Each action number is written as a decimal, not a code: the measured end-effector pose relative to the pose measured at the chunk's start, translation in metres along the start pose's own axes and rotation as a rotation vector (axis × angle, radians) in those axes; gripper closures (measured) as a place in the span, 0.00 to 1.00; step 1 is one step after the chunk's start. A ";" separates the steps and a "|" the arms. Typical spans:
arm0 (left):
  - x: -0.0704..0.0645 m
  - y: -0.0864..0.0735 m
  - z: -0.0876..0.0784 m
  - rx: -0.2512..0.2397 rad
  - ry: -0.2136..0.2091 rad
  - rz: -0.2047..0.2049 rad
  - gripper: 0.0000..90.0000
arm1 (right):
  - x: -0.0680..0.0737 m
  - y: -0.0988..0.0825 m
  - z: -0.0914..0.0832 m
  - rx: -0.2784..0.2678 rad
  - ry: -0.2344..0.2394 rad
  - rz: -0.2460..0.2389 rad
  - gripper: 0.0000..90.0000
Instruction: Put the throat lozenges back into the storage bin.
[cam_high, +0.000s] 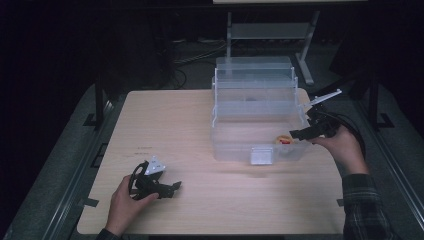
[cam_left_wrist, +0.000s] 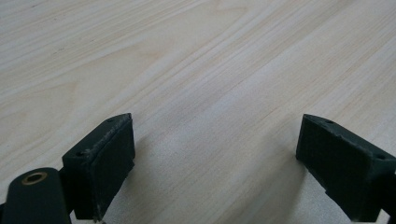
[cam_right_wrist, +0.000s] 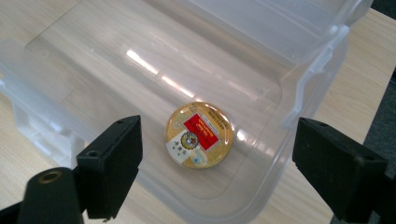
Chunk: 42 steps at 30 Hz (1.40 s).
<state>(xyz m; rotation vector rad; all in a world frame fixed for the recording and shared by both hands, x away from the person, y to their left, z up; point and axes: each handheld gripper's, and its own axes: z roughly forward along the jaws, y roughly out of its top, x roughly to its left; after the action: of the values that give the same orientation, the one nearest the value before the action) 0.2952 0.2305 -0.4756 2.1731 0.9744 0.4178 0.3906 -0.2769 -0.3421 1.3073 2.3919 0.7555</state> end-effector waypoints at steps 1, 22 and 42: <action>0.000 0.000 0.000 0.000 0.000 0.000 0.12 | 0.000 -0.002 -0.002 -0.007 -0.001 0.002 0.16; 0.000 0.000 0.000 -0.001 0.002 0.001 0.12 | 0.010 -0.050 -0.016 -0.067 -0.019 0.028 0.03; 0.000 -0.001 0.000 -0.003 0.006 -0.002 0.12 | 0.033 -0.108 0.007 -0.106 -0.031 0.080 0.02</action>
<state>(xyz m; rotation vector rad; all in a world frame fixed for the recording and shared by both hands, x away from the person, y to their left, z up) 0.2943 0.2306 -0.4758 2.1692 0.9786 0.4246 0.3031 -0.2951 -0.4113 1.3686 2.2544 0.8648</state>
